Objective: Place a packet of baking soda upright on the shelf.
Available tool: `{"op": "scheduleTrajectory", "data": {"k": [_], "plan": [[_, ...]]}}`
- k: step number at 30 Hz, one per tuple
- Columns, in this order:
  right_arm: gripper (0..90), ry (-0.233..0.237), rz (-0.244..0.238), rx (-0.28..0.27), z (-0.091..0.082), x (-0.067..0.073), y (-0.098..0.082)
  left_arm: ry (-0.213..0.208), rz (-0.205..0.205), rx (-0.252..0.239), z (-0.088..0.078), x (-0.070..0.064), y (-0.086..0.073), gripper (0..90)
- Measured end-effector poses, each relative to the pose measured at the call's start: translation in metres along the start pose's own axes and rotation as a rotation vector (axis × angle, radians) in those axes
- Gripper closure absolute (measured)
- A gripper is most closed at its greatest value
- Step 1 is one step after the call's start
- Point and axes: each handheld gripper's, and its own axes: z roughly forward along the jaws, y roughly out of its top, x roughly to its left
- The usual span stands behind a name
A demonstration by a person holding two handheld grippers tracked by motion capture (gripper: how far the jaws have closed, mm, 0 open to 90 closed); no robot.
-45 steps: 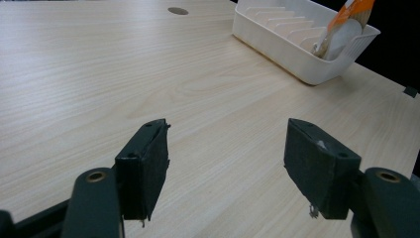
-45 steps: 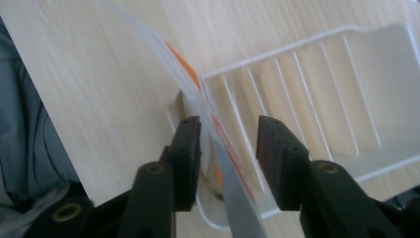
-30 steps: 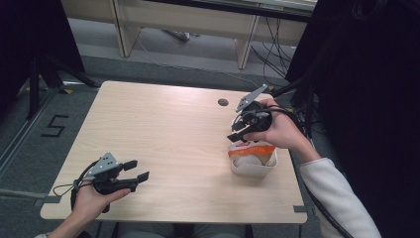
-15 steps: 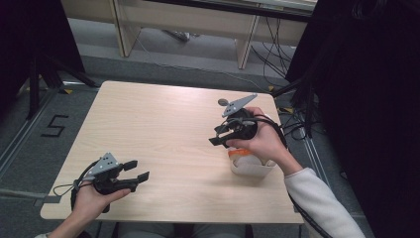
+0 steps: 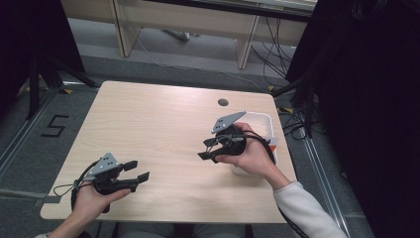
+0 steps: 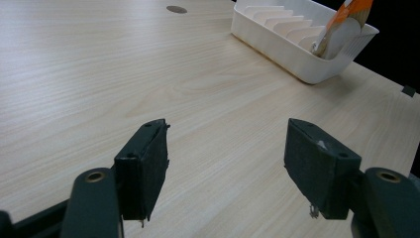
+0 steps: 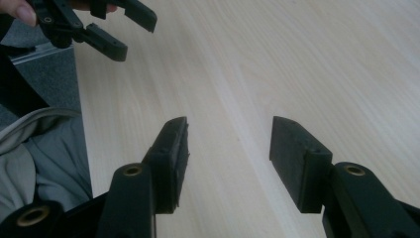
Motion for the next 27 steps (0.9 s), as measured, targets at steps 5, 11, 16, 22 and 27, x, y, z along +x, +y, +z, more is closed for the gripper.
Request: {"op": "scheduleTrajectory", "data": {"k": [5, 11, 16, 22, 27], "plan": [[50.0, -0.014, -0.018, -0.023, 0.008, 0.012, -0.004, -0.003, -0.001, 0.0, 0.0, 0.0, 0.0, 32.8], [50.0, 0.019, -0.034, -0.013, 0.021, 0.025, -0.011, -0.002, 0.0, 0.001, 0.0, 0.0, 0.0, 32.8], [49.8, 0.046, -0.053, 0.004, 0.039, 0.035, -0.023, -0.005, 0.001, 0.004, 0.0, 0.0, -0.001, 32.8], [49.6, 0.071, -0.02, 0.012, 0.052, 0.043, -0.038, -0.005, 0.001, 0.006, 0.001, 0.0, -0.001, 32.5], [48.7, 0.065, -0.03, 0.009, 0.046, 0.046, -0.039, -0.007, 0.003, 0.009, 0.002, 0.0, -0.002, 31.7]]}}
